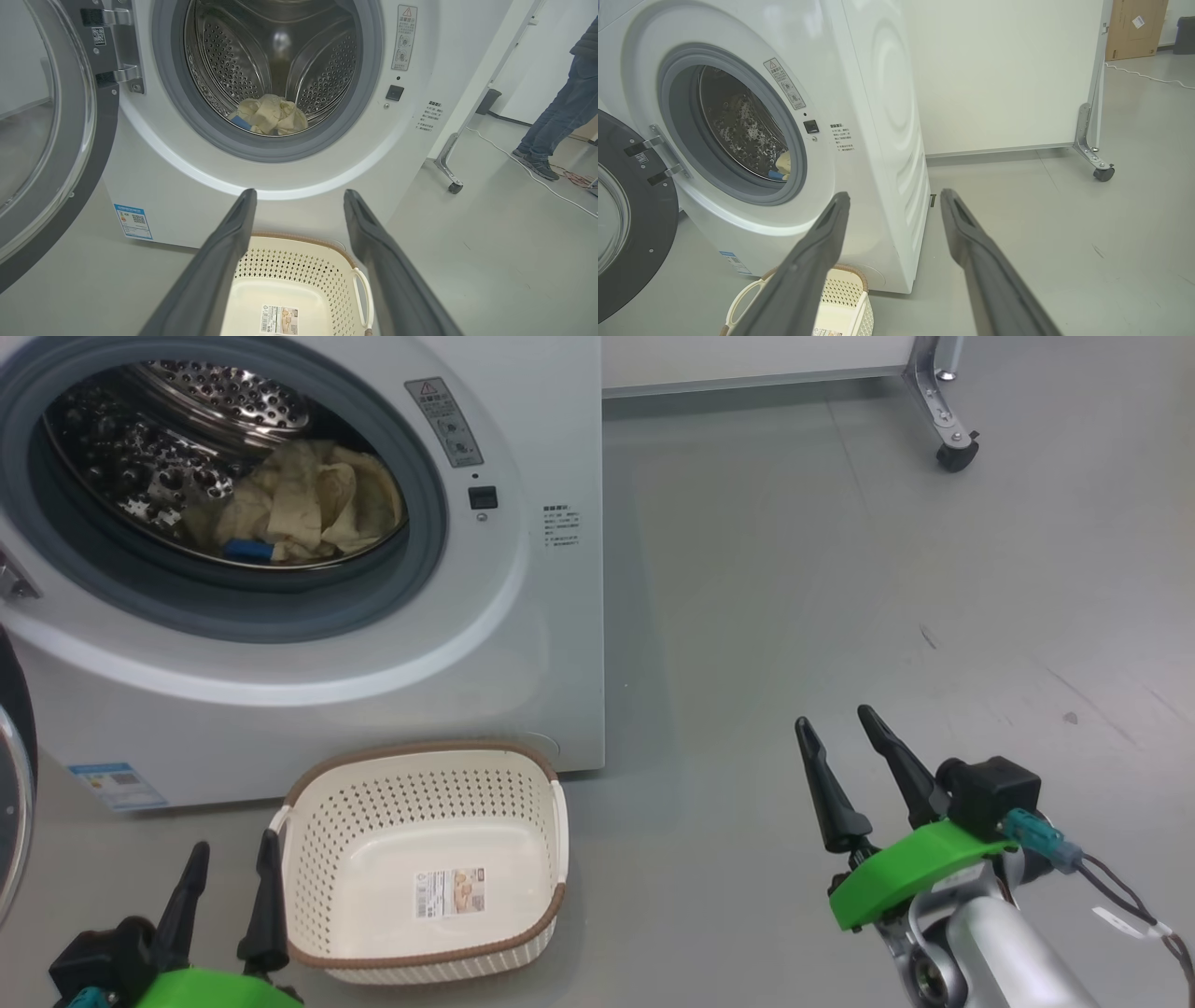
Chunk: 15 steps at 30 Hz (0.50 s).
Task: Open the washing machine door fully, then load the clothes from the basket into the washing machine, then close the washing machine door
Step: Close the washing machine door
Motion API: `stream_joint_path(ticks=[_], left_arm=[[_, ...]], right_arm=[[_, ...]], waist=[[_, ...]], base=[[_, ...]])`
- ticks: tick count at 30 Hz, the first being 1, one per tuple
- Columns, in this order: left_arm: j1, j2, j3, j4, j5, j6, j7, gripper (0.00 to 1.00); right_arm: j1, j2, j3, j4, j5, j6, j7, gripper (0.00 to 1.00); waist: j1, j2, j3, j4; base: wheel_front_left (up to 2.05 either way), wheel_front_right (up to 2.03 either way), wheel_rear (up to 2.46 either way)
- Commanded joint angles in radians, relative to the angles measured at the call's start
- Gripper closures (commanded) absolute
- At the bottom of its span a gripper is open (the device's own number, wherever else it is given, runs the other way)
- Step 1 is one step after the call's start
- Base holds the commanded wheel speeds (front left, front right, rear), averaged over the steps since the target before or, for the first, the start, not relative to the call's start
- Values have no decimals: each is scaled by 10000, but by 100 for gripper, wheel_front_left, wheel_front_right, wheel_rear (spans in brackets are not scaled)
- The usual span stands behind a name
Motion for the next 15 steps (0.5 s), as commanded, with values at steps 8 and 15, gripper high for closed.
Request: stream_joint_path(ticks=[8, 15], left_arm=[[-539, 177, 319, -243, -115, -53, -141, 0], [-557, 153, 374, -221, -81, -61, -141, 0]], right_arm=[[-289, 2, 146, -325, -9, -27, -67, 0], [-278, 3, 129, -329, -17, -27, -67, 0]], waist=[[0, 0, -12, 20], [0, 0, -7, 34]], base=[[-60, 50, 10], [-163, 151, 12]])
